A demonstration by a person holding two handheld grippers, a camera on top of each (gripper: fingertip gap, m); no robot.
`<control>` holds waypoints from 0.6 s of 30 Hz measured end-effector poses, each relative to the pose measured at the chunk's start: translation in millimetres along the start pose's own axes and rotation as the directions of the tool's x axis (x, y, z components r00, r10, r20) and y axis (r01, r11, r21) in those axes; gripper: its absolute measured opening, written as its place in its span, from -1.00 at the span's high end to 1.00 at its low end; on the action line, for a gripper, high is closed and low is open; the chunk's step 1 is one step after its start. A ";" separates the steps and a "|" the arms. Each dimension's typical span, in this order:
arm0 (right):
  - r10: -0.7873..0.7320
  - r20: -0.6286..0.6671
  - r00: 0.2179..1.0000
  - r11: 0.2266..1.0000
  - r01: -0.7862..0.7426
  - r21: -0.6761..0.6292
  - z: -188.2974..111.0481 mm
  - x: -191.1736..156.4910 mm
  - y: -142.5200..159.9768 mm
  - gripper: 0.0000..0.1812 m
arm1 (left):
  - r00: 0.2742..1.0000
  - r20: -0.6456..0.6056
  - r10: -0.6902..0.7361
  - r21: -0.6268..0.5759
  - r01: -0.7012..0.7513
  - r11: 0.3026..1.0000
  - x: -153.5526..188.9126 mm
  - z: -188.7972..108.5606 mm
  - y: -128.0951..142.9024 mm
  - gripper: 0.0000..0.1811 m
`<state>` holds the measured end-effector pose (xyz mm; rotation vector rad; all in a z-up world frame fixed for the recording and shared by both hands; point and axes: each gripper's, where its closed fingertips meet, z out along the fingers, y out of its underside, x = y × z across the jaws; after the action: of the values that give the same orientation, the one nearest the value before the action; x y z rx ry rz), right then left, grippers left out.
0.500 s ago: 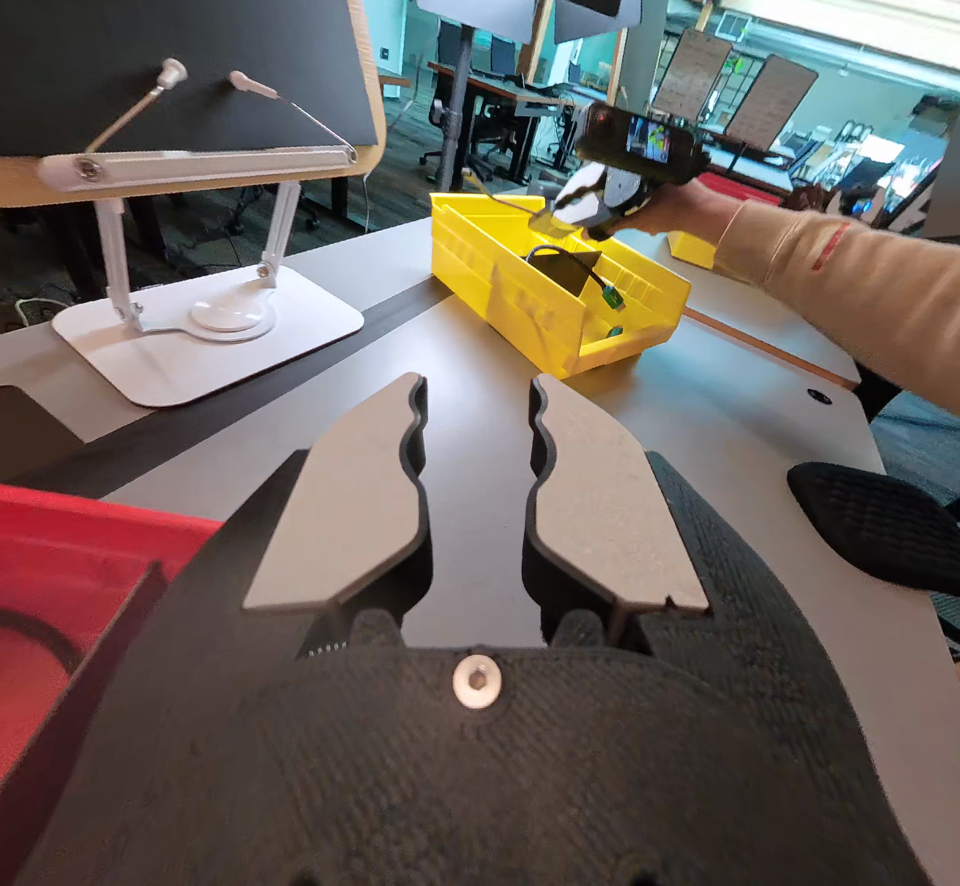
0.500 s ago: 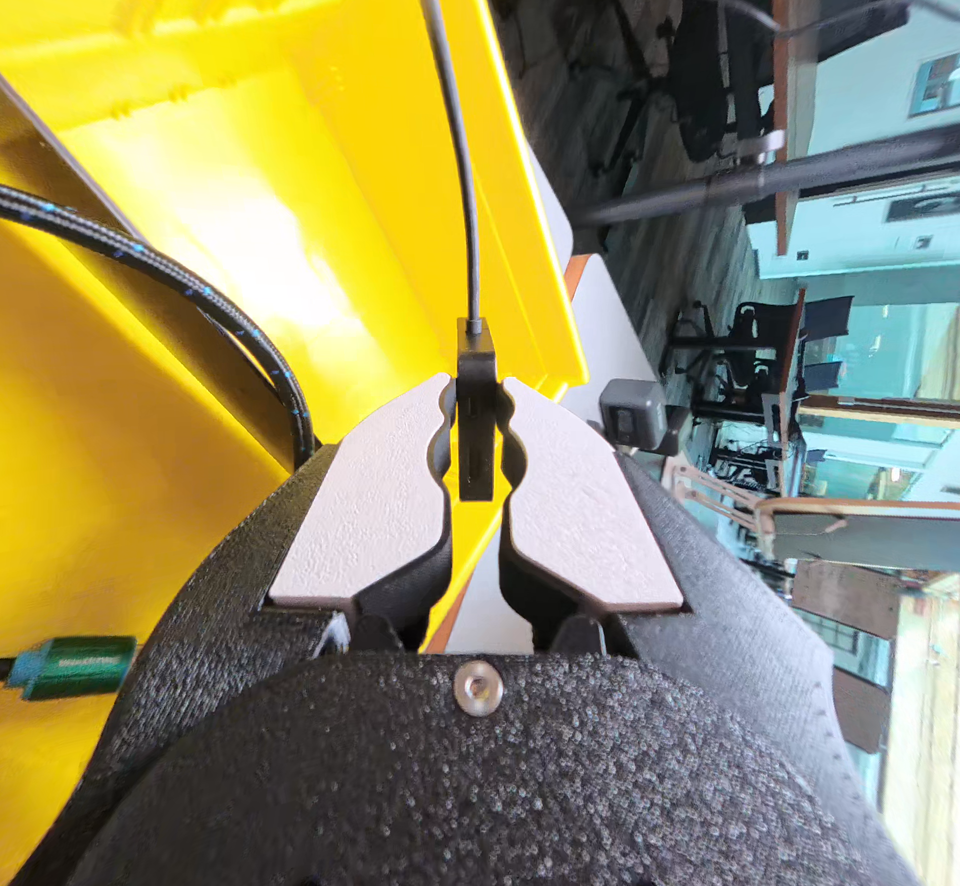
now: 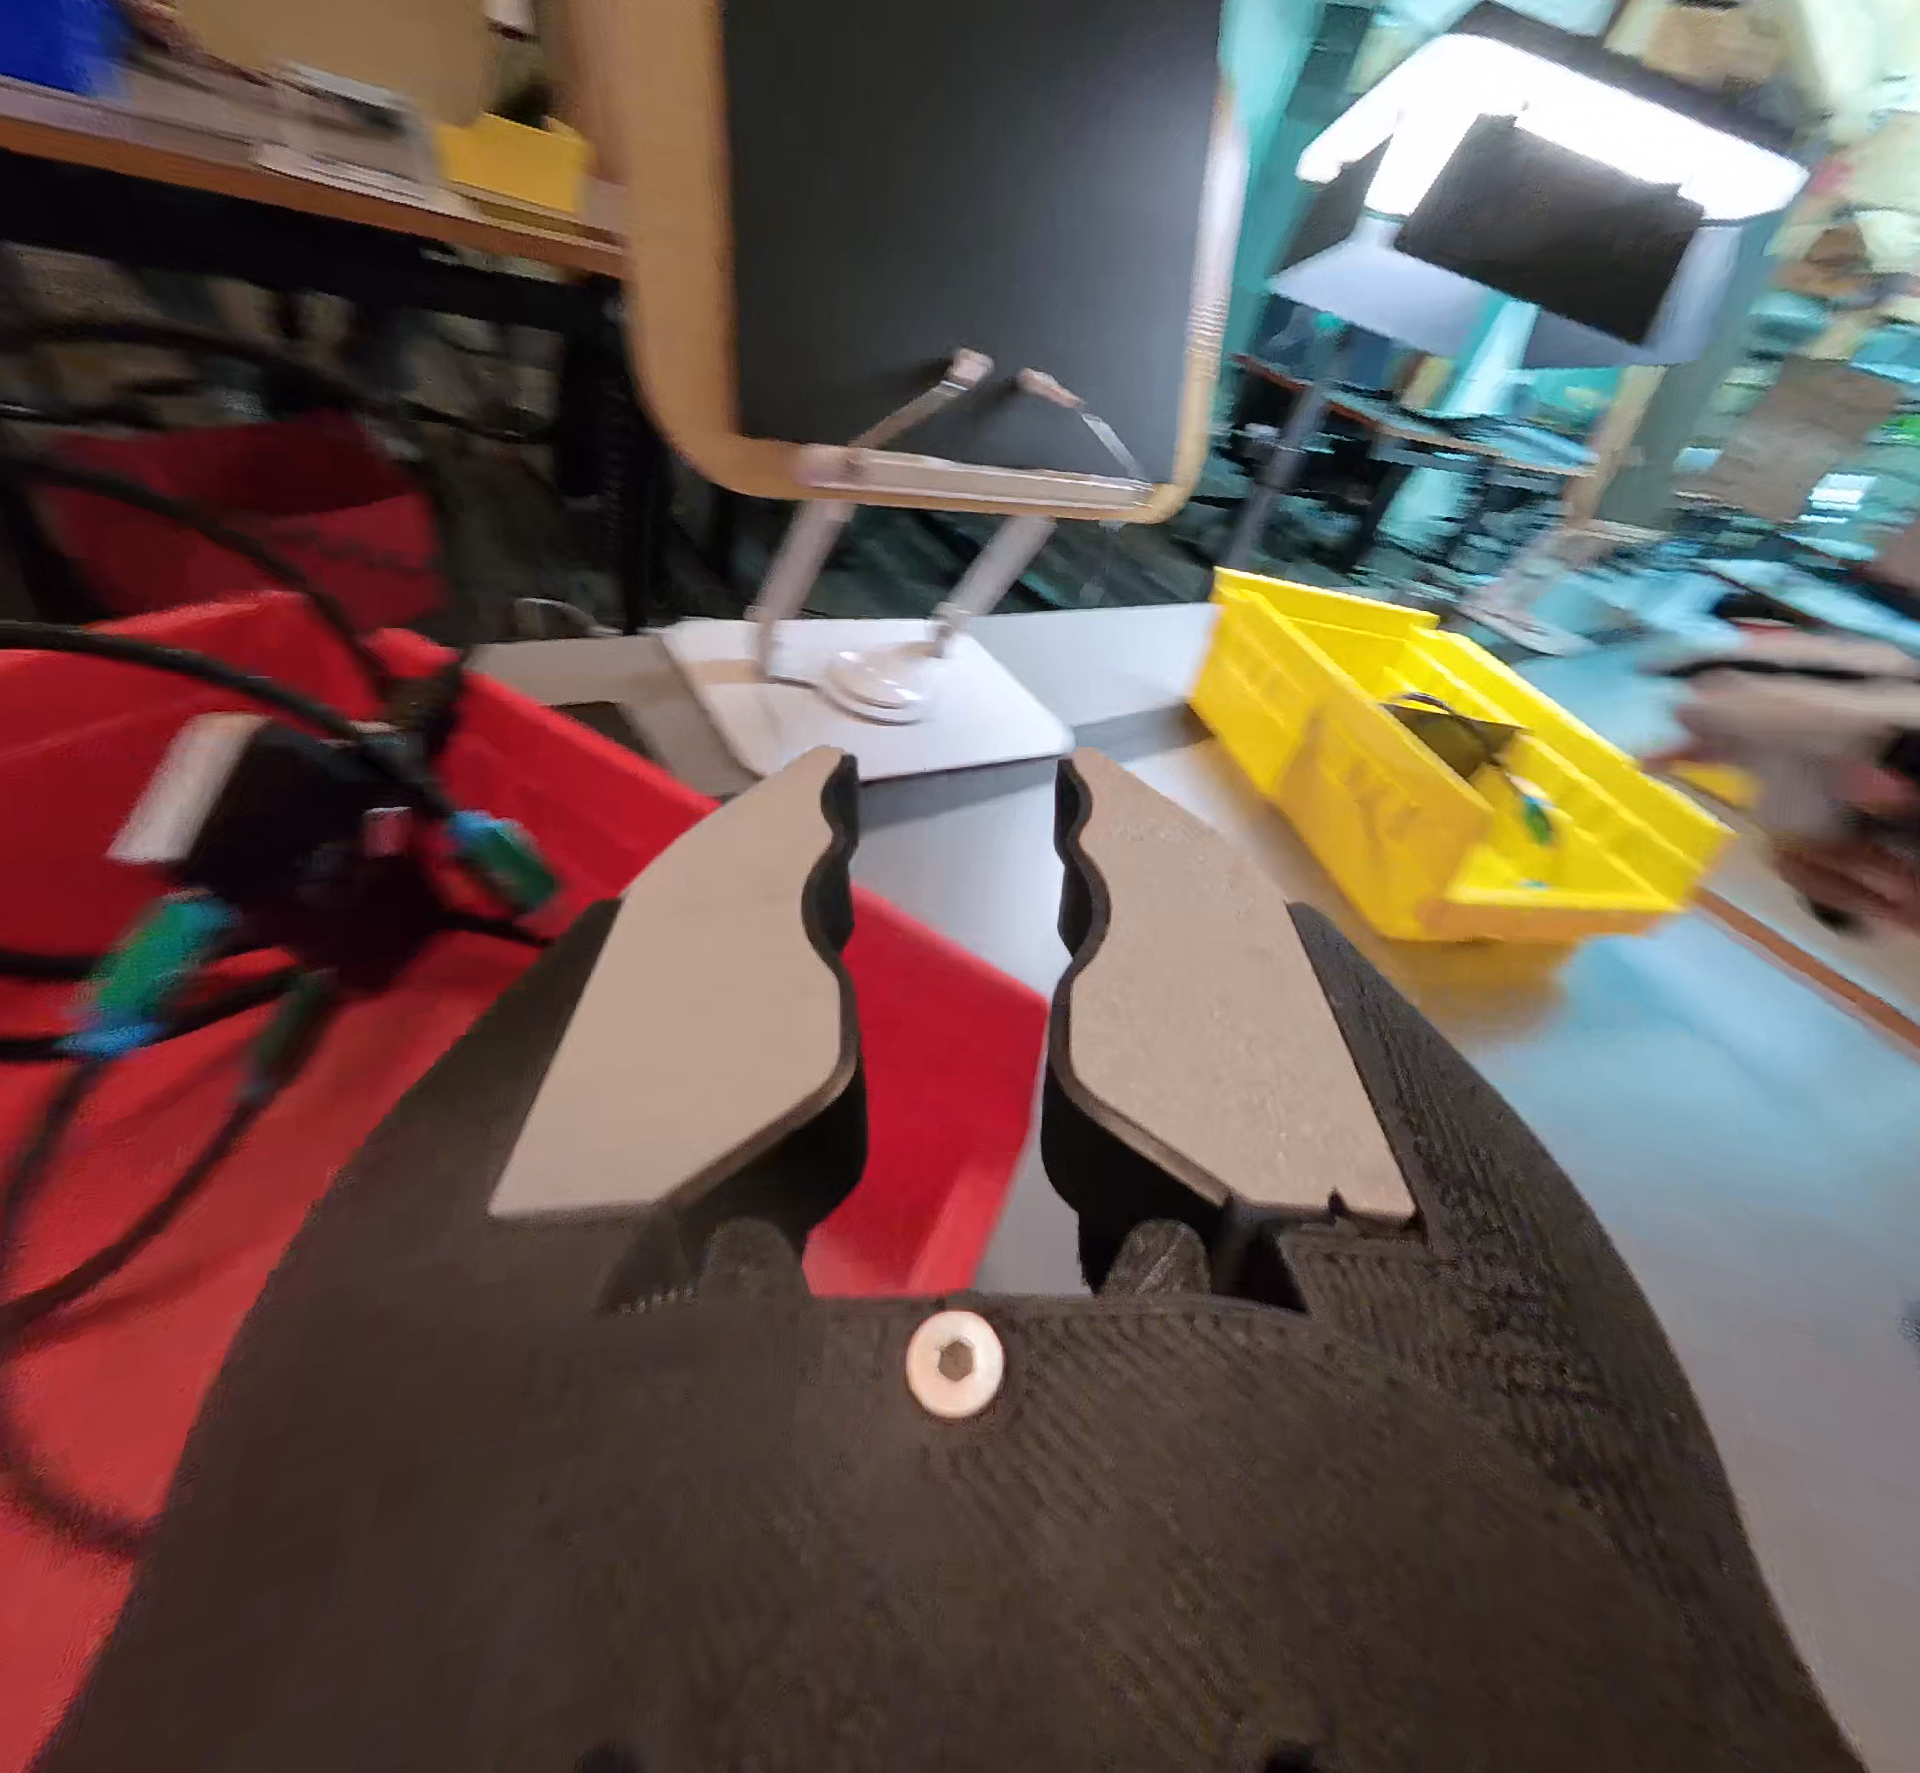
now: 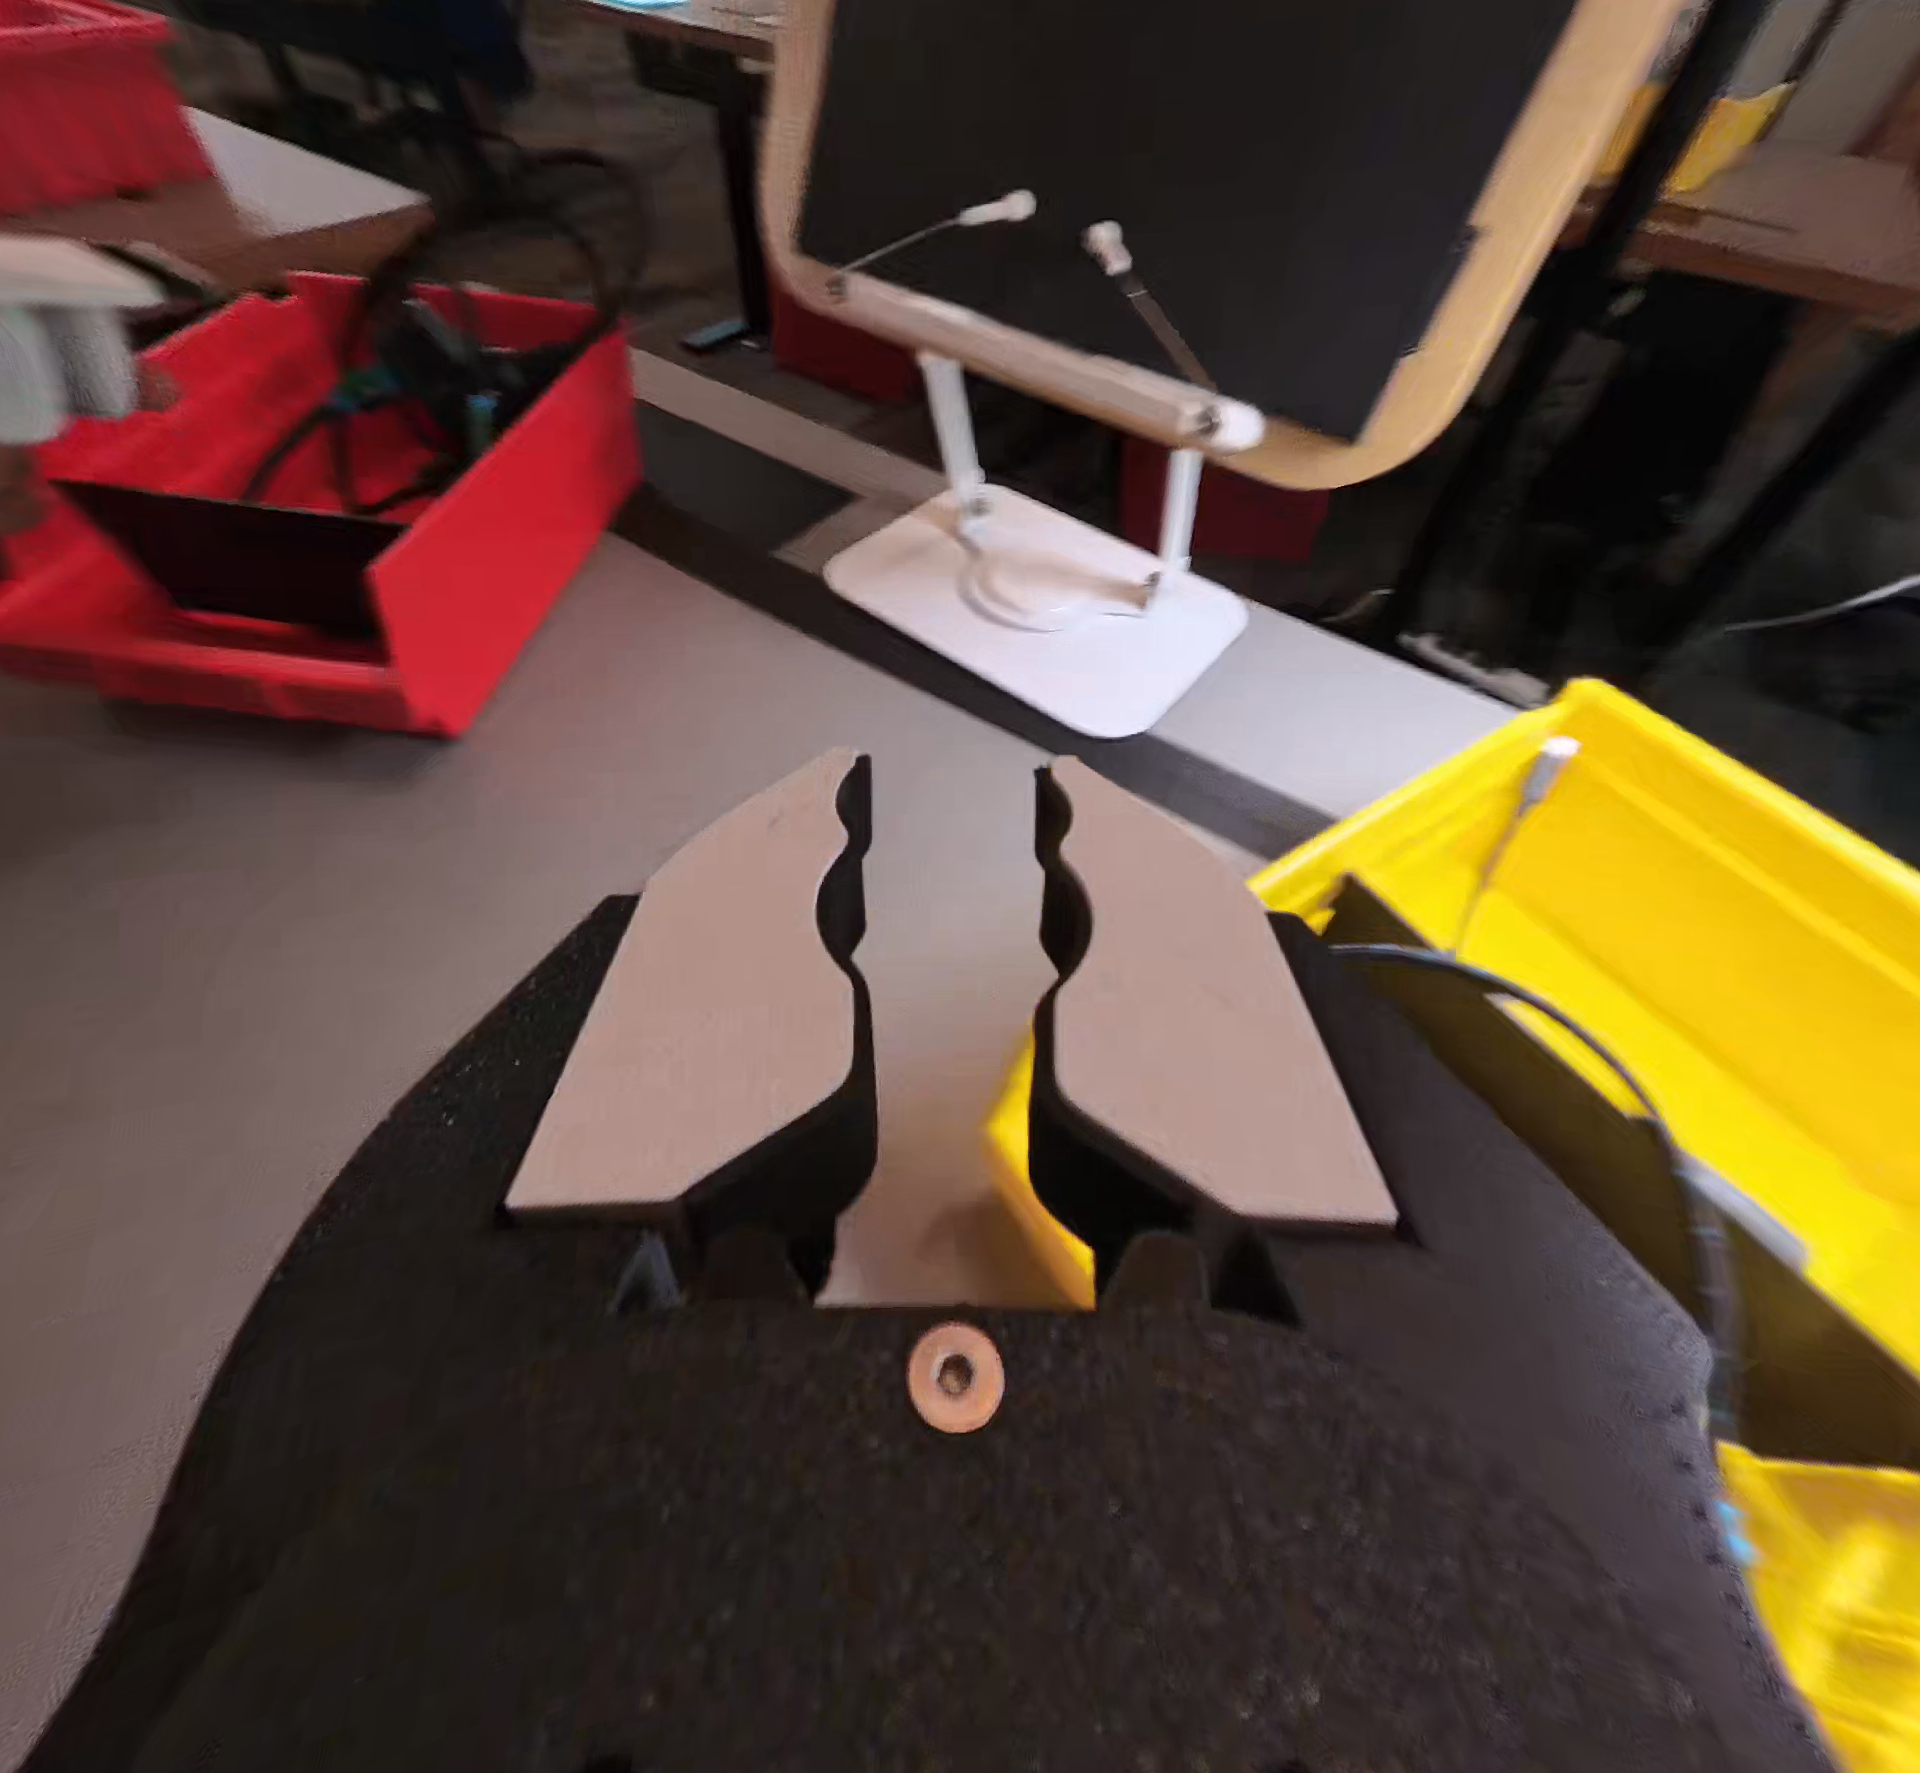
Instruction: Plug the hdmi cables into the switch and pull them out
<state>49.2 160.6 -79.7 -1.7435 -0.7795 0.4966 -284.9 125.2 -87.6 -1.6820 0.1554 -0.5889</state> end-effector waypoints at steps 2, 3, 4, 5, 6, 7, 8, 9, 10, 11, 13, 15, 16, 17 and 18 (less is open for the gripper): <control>0.010 0.089 0.996 1.000 -0.010 -0.004 -2.3 -47.3 23.2 0.67 | 0.988 0.151 0.040 0.015 -0.043 0.999 -25.3 -12.8 -12.5 0.61; 0.008 0.123 0.992 1.000 -0.006 -0.013 -3.7 -66.5 36.6 0.67 | 0.976 0.210 0.064 0.003 -0.066 0.998 -36.5 -18.1 -18.3 0.61; 0.006 0.153 0.988 1.000 -0.003 -0.019 -5.2 -82.5 49.0 0.67 | 0.962 0.252 0.101 -0.030 -0.096 0.995 -46.4 -21.7 -22.8 0.61; 0.003 0.183 0.983 1.000 0.001 -0.019 -6.2 -95.7 60.2 0.67 | 0.950 0.277 0.147 -0.081 -0.130 0.988 -55.3 -23.3 -26.0 0.60; -0.010 0.214 0.977 1.000 0.012 -0.008 -6.8 -106.4 68.9 0.67 | 0.938 0.287 0.194 -0.143 -0.159 0.977 -64.1 -22.9 -27.5 0.59; -0.034 0.229 0.973 0.999 0.031 0.017 -6.9 -112.5 75.1 0.68 | 0.927 0.288 0.239 -0.207 -0.183 0.961 -73.3 -21.0 -28.2 0.57; -0.068 0.234 0.970 0.997 0.058 0.051 -6.5 -115.8 79.4 0.70 | 0.917 0.276 0.289 -0.276 -0.212 0.937 -82.2 -17.8 -27.5 0.55; -0.096 0.244 0.965 0.993 0.077 0.086 -5.8 -118.6 82.5 0.71 | 0.905 0.249 0.346 -0.350 -0.249 0.903 -90.3 -14.1 -24.8 0.52; -0.101 0.258 0.961 0.991 0.074 0.115 -5.0 -121.0 84.6 0.72 | 0.889 0.220 0.402 -0.421 -0.286 0.861 -98.8 -11.1 -21.3 0.50; -0.095 0.277 0.956 0.989 0.058 0.139 -4.3 -123.4 86.5 0.72 | 0.872 0.195 0.449 -0.488 -0.311 0.816 -108.4 -9.0 -17.0 0.48; -0.089 0.306 0.948 0.986 0.042 0.160 -4.0 -127.3 90.3 0.72 | 0.864 0.138 0.485 -0.606 -0.314 0.731 -126.0 -5.3 -4.0 0.45; -0.117 0.309 0.944 0.984 0.068 0.166 -4.5 -129.6 94.3 0.73 | 0.872 0.100 0.480 -0.693 -0.285 0.662 -142.4 -1.3 10.8 0.40; -0.131 0.310 0.942 0.982 0.080 0.173 -4.8 -131.1 96.0 0.73 | 0.875 0.088 0.476 -0.718 -0.275 0.639 -149.2 1.7 16.9 0.40; -0.137 0.312 0.940 0.981 0.085 0.175 -4.6 -132.5 98.5 0.74 | 0.880 0.084 0.468 -0.740 -0.260 0.621 -155.6 5.2 22.8 0.39; -0.137 0.321 0.937 0.982 0.086 0.169 -3.8 -134.8 101.7 0.75 | 0.885 0.080 0.459 -0.754 -0.248 0.609 -160.7 9.8 28.5 0.38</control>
<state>-16.0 43.5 -182.6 -1.4815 -1.0435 0.7648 -412.1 195.6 -162.5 -2.4068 0.5862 0.0574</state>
